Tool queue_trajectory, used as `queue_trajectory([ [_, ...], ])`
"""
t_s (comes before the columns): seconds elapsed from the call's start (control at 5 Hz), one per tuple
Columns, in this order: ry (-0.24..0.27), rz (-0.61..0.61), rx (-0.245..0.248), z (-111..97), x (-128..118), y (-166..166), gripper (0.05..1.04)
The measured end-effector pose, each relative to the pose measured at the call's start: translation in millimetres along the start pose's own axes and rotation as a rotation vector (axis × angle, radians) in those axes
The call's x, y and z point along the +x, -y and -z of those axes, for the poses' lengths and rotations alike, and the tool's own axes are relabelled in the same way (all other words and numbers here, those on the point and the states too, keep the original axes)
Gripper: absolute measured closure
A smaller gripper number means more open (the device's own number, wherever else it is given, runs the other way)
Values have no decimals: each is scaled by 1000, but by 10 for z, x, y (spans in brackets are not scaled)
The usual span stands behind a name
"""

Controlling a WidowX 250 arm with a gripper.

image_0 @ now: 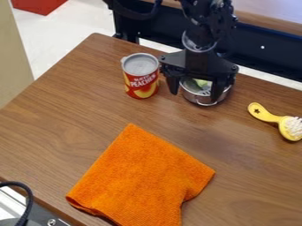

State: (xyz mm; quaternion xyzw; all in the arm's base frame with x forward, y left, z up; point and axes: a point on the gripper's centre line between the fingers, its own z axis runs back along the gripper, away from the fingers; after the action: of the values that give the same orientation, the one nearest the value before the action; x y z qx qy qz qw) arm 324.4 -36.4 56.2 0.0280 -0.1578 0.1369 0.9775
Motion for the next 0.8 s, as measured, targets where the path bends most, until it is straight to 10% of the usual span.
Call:
queue_trajectory([
  [0.4,-15,-75,37,94,64,6,84],
  [0.8,98,-344,83,122,460,35,84],
])
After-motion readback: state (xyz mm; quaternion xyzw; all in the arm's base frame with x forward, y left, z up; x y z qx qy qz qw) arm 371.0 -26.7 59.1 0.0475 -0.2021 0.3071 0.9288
